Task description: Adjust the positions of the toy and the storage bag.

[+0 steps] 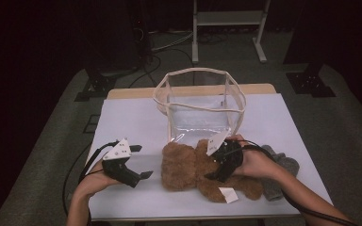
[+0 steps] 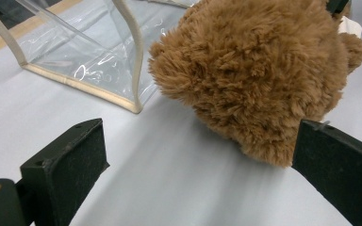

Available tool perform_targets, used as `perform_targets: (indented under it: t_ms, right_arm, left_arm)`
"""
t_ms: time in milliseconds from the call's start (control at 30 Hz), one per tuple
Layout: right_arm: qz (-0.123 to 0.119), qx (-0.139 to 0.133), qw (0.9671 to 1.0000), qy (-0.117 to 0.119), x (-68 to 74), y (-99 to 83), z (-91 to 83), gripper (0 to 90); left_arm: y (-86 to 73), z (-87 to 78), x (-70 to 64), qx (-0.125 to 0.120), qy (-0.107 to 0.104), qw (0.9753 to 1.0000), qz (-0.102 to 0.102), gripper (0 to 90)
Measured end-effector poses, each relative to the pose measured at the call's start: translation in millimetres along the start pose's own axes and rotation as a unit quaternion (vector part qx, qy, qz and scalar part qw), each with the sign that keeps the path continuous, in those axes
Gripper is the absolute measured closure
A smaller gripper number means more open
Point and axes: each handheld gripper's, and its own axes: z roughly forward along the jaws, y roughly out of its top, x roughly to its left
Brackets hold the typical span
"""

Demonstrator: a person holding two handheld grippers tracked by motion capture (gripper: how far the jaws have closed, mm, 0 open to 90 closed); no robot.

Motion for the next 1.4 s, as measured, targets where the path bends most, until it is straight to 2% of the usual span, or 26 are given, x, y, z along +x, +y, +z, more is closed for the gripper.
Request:
perform_targets:
  t_ms: [133,333,667,867,1033,1267,1400]
  right_arm:
    - [0.013,0.007,0.9999,0.007,-4.5,0.2,2.9,14.2]
    - [0.016,0.019,0.9995,0.020,-7.6,2.5,3.7,25.2]
    - [0.021,0.002,0.9991,0.036,-10.7,4.0,-11.7,44.6]
    - [0.027,-0.004,0.9985,0.047,-14.9,6.8,-23.2,48.8]
    - [0.032,-0.021,0.9977,0.056,-15.9,8.0,-32.6,49.8]
    - [0.036,-0.054,0.9964,0.054,-16.0,13.2,-57.8,50.8]
    - [0.036,-0.063,0.9958,0.056,-16.3,18.5,-67.6,51.8]
  left_arm:
    - [0.0,0.5,0.2,-0.001,0.000,1.0000,0.000,2.9]
    - [-0.2,0.3,0.3,-0.002,0.000,1.0000,-0.003,2.9]
    - [-0.8,-3.2,2.3,-0.004,0.003,1.0000,-0.002,2.9]
    - [-1.3,-5.7,3.7,-0.007,0.005,1.0000,-0.004,2.9]
    - [-1.2,-7.7,4.0,-0.010,0.007,0.9999,-0.006,2.9]
    - [-0.8,-10.2,4.8,-0.013,0.009,0.9999,-0.007,2.9]
    - [-0.7,-10.3,4.9,-0.012,0.008,0.9999,-0.006,2.9]
